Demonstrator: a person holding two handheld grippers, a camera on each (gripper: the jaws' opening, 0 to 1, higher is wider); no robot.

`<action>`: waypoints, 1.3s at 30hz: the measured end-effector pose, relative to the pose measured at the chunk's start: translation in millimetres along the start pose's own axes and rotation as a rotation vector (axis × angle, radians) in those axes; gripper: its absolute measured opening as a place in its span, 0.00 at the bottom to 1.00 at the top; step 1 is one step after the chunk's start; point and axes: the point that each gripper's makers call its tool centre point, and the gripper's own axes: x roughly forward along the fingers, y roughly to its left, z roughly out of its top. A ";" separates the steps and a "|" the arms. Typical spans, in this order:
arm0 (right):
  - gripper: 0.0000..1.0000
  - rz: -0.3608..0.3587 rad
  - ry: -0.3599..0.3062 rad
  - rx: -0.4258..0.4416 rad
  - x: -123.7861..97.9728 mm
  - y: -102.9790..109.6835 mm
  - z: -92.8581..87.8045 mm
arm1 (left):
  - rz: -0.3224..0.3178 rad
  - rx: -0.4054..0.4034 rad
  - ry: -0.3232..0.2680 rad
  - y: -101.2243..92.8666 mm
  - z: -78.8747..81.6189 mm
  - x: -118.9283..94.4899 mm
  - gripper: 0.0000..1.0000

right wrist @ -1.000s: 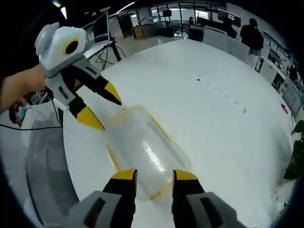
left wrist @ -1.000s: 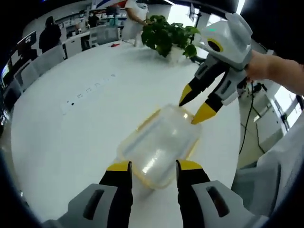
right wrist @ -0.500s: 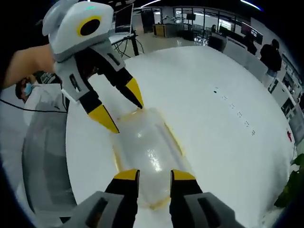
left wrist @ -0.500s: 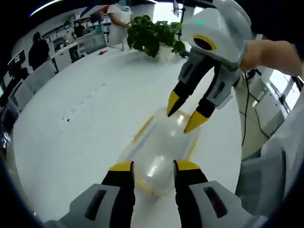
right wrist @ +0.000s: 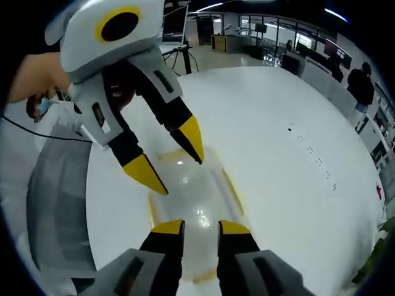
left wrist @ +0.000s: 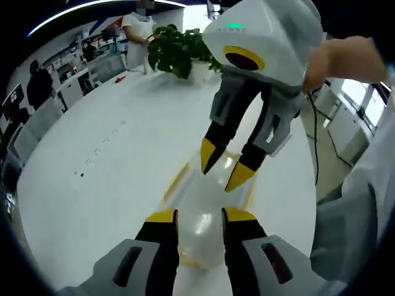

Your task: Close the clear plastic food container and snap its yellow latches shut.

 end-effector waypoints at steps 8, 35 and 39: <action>0.19 0.004 -0.007 -0.009 3.0 -3.9 5.1 | -0.008 0.029 0.017 -4.4 -2.1 8.6 0.25; 0.19 -0.005 -0.030 -0.008 4.1 -21.7 21.9 | -0.024 0.062 0.035 -18.9 -9.8 13.5 0.27; 0.20 -0.008 -0.029 -0.011 5.2 -24.6 23.7 | -0.027 0.049 0.021 -22.4 -9.0 13.5 0.27</action>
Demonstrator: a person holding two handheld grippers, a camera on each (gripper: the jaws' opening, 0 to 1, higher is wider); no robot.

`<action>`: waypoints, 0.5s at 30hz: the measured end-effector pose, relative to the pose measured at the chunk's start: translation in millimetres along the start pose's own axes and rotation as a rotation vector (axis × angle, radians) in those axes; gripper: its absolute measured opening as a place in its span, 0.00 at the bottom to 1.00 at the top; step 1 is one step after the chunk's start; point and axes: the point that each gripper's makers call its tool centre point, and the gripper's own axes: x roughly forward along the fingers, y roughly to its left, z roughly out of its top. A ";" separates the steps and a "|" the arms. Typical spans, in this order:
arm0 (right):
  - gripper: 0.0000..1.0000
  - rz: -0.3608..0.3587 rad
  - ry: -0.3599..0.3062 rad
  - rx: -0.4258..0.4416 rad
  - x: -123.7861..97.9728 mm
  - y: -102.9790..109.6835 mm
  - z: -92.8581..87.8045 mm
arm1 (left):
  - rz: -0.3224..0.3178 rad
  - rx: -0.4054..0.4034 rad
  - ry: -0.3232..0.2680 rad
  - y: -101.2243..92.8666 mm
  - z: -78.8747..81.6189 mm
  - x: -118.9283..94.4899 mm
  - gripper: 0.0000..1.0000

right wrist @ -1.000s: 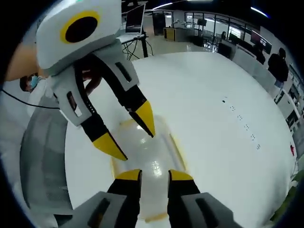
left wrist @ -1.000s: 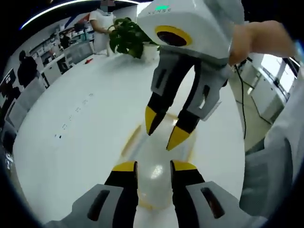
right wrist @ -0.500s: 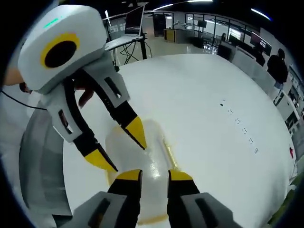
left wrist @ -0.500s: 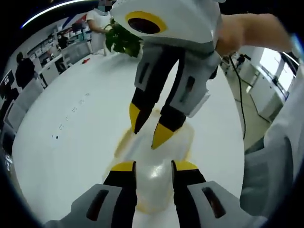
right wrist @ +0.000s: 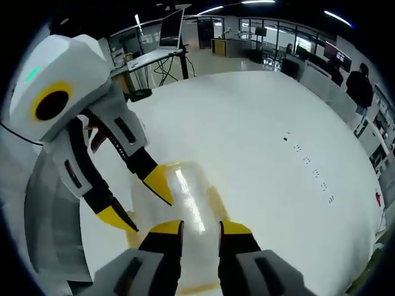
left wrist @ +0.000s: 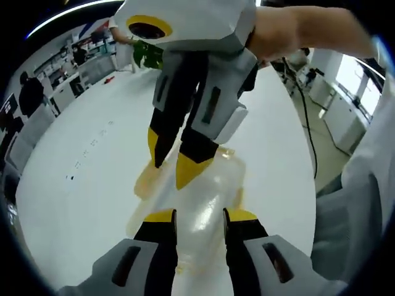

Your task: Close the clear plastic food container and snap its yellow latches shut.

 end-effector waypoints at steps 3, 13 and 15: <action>0.21 0.007 0.004 -0.009 1.6 0.1 0.5 | 0.000 0.009 0.002 -3.0 -0.8 0.3 0.27; 0.25 0.041 0.025 -0.003 8.0 -0.9 -2.4 | 0.017 0.077 0.002 -15.3 -3.3 1.8 0.31; 0.26 0.044 0.026 -0.014 9.5 -0.7 -2.9 | 0.014 0.095 0.005 -19.1 -4.1 2.5 0.32</action>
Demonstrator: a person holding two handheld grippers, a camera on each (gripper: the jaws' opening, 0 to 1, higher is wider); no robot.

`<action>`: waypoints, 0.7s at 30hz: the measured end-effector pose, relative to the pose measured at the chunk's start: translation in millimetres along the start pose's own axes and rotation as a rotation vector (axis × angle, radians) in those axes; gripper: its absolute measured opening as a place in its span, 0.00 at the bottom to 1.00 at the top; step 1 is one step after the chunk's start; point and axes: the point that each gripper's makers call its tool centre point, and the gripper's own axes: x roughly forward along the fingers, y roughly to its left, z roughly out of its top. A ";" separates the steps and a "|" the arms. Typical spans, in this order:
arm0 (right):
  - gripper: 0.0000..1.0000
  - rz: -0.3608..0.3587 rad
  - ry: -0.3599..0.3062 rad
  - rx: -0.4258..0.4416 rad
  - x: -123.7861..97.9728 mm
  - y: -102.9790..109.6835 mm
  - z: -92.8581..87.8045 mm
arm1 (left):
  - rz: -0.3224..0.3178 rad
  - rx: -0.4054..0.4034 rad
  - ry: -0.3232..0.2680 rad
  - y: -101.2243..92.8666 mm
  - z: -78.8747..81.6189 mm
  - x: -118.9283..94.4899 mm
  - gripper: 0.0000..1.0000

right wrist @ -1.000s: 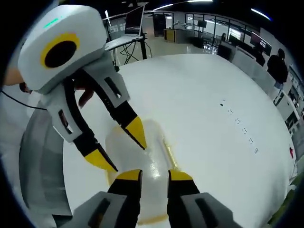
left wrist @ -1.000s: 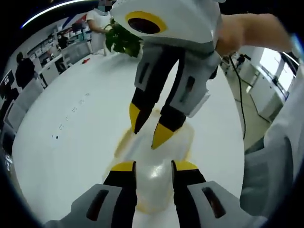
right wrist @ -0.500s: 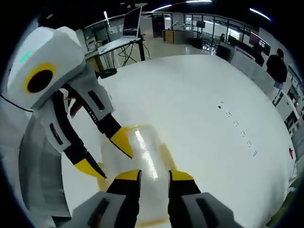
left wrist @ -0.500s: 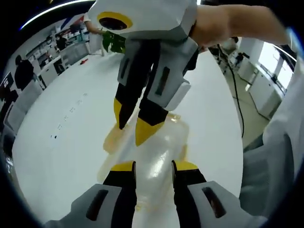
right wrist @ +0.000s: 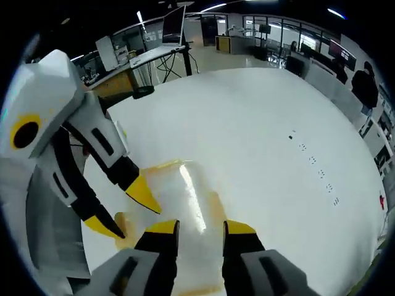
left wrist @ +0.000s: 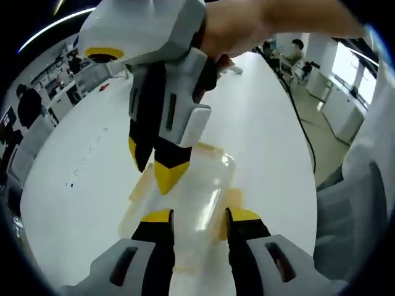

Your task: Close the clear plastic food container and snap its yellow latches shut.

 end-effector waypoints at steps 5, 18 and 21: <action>0.29 0.018 0.005 -0.009 2.1 0.0 -1.2 | 0.036 0.078 0.027 -1.1 -4.5 2.1 0.34; 0.34 0.057 0.032 -0.023 10.9 0.5 -2.0 | 0.067 0.143 0.048 0.5 -8.1 7.6 0.35; 0.34 0.067 0.037 -0.026 11.2 1.3 -1.8 | 0.067 0.155 0.074 -0.1 -14.3 9.9 0.35</action>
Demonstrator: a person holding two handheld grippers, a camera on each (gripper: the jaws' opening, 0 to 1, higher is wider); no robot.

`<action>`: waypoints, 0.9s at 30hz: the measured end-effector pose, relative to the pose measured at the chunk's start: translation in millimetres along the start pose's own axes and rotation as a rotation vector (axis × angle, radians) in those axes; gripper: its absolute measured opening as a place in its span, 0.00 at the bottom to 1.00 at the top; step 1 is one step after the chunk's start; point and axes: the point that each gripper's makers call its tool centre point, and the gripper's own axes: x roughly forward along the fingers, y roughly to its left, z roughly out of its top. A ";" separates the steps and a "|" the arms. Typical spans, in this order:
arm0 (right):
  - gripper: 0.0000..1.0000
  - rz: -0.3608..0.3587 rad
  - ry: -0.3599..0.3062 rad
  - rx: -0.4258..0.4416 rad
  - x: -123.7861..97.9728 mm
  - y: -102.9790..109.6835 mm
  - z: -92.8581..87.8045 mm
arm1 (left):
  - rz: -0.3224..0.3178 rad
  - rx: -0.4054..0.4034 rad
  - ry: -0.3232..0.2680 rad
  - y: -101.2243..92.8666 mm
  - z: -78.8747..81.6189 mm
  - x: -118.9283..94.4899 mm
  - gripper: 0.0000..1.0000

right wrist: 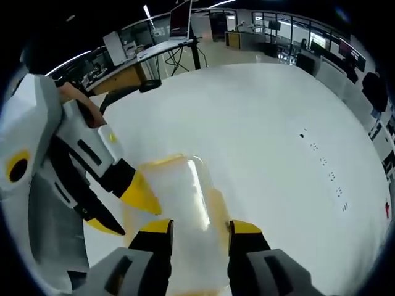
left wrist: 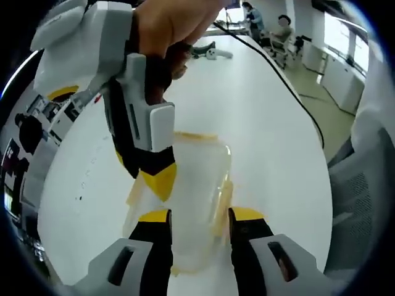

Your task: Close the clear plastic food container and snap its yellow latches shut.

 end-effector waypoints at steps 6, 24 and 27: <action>0.34 0.017 0.013 -0.012 1.2 -0.1 0.1 | 0.011 0.005 -0.015 2.8 0.8 -0.1 0.35; 0.33 0.066 0.083 -0.070 5.7 1.1 0.9 | 0.038 0.060 -0.005 4.7 -2.9 3.8 0.37; 0.33 0.082 0.103 -0.085 6.4 1.5 0.9 | 0.041 0.074 0.004 4.6 -3.2 4.0 0.36</action>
